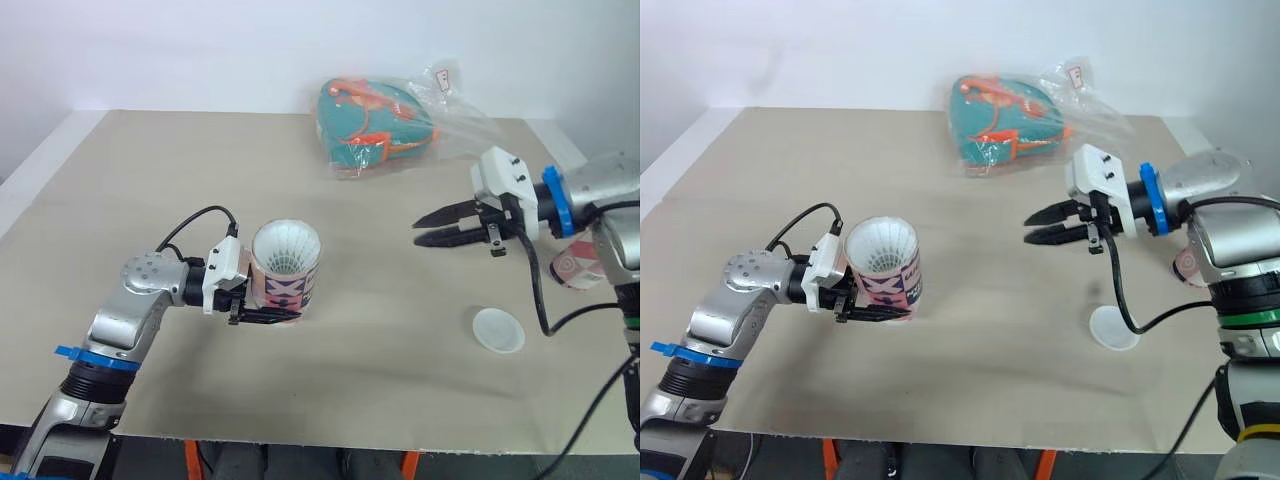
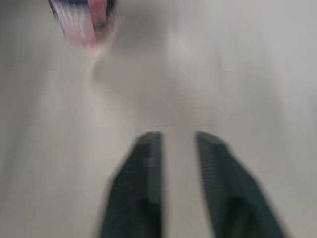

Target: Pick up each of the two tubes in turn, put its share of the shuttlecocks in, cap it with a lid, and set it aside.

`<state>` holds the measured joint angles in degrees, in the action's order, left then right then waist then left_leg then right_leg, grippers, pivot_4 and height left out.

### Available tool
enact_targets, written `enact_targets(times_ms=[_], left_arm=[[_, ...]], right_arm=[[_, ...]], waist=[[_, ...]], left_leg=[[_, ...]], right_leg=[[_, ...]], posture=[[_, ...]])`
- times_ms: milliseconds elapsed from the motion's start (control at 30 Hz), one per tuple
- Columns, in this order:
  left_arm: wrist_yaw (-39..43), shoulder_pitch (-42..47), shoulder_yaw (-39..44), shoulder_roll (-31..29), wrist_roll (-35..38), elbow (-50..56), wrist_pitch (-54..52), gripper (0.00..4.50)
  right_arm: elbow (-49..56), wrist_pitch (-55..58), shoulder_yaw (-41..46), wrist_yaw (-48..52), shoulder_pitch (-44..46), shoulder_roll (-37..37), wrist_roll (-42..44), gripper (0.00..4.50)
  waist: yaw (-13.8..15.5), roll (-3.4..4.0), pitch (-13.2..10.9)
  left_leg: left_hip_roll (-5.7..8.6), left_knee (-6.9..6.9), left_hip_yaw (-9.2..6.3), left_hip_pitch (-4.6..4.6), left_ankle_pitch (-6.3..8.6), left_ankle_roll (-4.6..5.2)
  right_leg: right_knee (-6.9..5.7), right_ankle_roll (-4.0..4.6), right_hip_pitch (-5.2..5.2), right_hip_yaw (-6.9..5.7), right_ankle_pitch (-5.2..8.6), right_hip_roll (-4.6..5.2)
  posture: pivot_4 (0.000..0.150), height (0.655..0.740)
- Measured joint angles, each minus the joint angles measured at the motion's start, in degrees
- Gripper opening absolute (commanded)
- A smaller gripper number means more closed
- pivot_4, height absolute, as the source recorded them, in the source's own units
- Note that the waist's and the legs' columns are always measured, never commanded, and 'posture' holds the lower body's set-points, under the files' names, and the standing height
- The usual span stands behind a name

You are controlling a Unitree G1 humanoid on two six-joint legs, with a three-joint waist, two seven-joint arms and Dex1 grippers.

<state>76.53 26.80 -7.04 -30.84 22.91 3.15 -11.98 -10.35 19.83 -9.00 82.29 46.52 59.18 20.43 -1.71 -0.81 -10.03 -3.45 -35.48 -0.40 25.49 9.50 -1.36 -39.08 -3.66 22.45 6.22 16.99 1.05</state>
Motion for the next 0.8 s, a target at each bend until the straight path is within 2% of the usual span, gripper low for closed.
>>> enact_targets(times_ms=[33,200,367,567,800], left_arm=[[-0.26,0.06,-0.79,1.39,-0.11,-0.62,0.48,2.57],[-3.12,-0.25,-3.34,7.12,-0.23,-2.81,0.21,2.57],[-5.32,-1.37,-6.5,11.76,-1.05,-4.98,-0.16,2.57],[-4.67,-1.01,-9.22,11.78,-5.32,-10.58,4.44,2.57],[-3.47,1.22,-9.48,11.95,-6.25,-13.99,7.35,2.57]], right_arm=[[-1.43,-0.06,0.75,-0.37,-1.31,1.2,-0.92,3.23],[-4.74,-1.6,1.02,1.72,-7.66,6.67,-5.2,3.23],[-7.26,-3.28,0.5,4.22,-8.99,8.89,-8.73,3.23],[-10.48,-4.9,-0.77,5.22,-9.97,8.27,-12.5,3.23],[-16.48,-7.34,-3.58,3.81,-10.16,3.15,-17.07,3.23]], waist=[[0.03,0.0,0.0],[0.04,0.02,0.0],[-0.27,0.04,0.0],[-0.59,0.07,0.01],[-0.86,0.08,0.02]], left_leg=[[0.01,-0.02,0.0,0.0,0.0,0.0],[0.07,-0.06,0.01,0.0,0.0,0.0],[0.08,-0.08,0.0,-0.08,-0.01,-0.02],[0.09,-0.08,0.01,-0.14,-0.05,-0.07],[0.13,-0.12,0.0,-0.15,-0.06,-0.08]], right_leg=[[0.0,-0.01,-0.02,0.0,0.0,0.01],[0.02,-0.08,-0.06,0.04,0.0,0.05],[0.01,-0.1,-0.12,0.06,-0.04,0.04],[0.01,-0.12,-0.16,0.09,-0.08,0.03],[0.01,-0.16,-0.22,0.1,-0.1,0.05]], posture=[[0.15,0.74],[0.15,0.74],[0.15,0.74],[0.15,0.74],[0.15,0.74]])
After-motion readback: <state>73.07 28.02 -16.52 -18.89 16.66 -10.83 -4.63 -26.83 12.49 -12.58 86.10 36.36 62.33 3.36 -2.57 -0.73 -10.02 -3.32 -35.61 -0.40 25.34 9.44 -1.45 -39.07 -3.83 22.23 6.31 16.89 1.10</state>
